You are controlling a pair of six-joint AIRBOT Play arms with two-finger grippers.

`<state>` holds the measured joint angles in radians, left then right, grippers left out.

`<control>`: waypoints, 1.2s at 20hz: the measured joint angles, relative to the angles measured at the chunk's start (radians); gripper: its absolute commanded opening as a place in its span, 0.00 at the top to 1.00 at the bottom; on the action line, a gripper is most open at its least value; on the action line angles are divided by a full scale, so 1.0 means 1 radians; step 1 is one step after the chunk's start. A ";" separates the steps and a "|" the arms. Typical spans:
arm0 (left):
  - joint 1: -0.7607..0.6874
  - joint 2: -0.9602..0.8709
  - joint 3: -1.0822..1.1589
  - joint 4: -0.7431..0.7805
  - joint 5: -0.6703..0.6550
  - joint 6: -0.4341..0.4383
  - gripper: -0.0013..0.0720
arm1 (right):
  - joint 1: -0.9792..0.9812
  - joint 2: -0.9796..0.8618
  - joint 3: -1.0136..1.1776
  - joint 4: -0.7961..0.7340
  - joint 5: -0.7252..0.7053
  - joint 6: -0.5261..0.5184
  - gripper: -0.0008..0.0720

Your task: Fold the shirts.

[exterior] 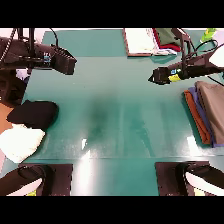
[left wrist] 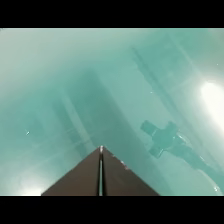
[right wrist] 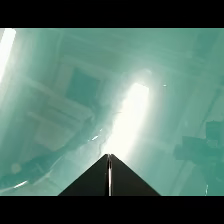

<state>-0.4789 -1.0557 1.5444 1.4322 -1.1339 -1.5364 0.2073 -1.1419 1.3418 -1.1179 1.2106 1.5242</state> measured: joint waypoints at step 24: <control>0.357 0.000 -0.106 0.218 -0.234 -0.029 0.55 | 0.000 0.000 0.000 0.001 0.006 0.000 0.96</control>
<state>-0.1219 -1.0557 1.4387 1.6505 -1.3678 -1.5658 0.2073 -1.1419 1.3418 -1.1168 1.2171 1.5242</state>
